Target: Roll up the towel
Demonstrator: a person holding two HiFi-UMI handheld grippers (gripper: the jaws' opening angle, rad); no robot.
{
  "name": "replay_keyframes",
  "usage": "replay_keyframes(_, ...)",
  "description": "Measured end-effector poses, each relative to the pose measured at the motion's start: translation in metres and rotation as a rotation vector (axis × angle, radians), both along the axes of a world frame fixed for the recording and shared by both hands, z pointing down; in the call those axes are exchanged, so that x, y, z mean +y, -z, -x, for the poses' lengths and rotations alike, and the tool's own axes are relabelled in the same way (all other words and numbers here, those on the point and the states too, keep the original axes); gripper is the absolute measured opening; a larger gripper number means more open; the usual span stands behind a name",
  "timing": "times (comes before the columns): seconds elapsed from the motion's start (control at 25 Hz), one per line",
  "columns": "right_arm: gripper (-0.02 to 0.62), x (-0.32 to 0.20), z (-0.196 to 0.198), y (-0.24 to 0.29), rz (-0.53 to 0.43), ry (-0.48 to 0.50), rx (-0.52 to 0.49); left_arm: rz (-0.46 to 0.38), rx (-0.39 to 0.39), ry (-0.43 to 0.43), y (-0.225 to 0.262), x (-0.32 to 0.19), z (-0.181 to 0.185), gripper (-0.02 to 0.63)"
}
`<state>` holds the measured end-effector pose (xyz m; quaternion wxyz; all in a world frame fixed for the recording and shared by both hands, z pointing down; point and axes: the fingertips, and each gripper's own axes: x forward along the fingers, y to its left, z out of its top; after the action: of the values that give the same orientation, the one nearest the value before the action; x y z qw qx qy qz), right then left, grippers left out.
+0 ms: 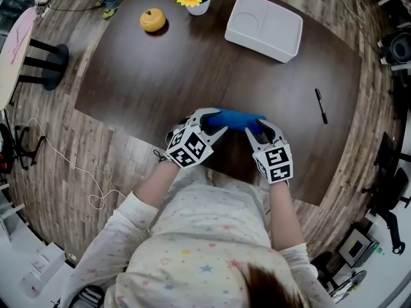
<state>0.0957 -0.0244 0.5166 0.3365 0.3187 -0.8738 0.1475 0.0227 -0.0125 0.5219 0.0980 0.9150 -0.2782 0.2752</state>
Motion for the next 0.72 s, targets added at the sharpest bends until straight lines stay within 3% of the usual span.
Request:
replay_keyframes(0.4,0.109,-0.026,-0.002,0.049,-0.102,-0.074,-0.105,-0.092,0.120,0.177,0.059,-0.036,0.032,0.143)
replay_keyframes(0.72,0.078,-0.061,-0.015,0.128,-0.253,-0.142,-0.198,-0.223,0.227,0.338,0.125,-0.071,0.071,0.065)
